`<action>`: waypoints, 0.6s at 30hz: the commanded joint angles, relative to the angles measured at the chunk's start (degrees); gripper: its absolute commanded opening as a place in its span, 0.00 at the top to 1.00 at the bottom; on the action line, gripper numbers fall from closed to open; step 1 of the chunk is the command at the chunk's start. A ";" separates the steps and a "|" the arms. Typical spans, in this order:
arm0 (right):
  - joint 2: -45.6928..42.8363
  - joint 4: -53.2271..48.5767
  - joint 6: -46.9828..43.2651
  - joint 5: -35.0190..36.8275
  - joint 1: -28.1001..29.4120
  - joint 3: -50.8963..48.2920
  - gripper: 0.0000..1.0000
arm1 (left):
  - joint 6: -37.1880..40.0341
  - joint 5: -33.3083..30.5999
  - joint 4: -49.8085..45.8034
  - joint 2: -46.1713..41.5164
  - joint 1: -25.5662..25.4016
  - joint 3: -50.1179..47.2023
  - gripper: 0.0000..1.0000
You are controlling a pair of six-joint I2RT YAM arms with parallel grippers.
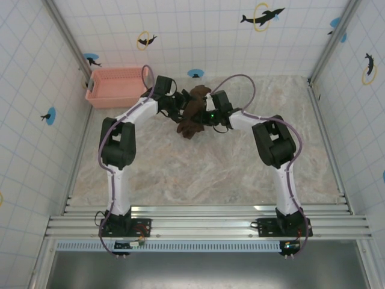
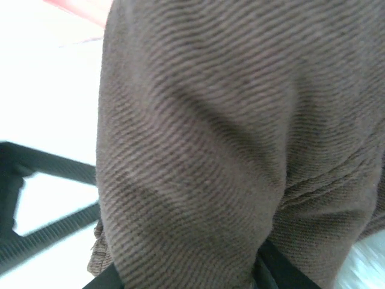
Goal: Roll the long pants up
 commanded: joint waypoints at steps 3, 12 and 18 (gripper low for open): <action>8.98 1.85 10.48 -10.23 0.85 -3.28 0.89 | 3.70 1.89 -1.01 2.06 0.03 0.31 0.03; 10.09 -2.50 7.67 -11.68 1.13 -2.37 0.89 | 16.57 -5.84 -16.56 5.83 0.51 12.50 0.02; 10.73 -2.76 7.56 -12.30 1.14 -2.38 0.90 | 25.40 -14.54 -26.72 6.98 0.47 21.99 0.03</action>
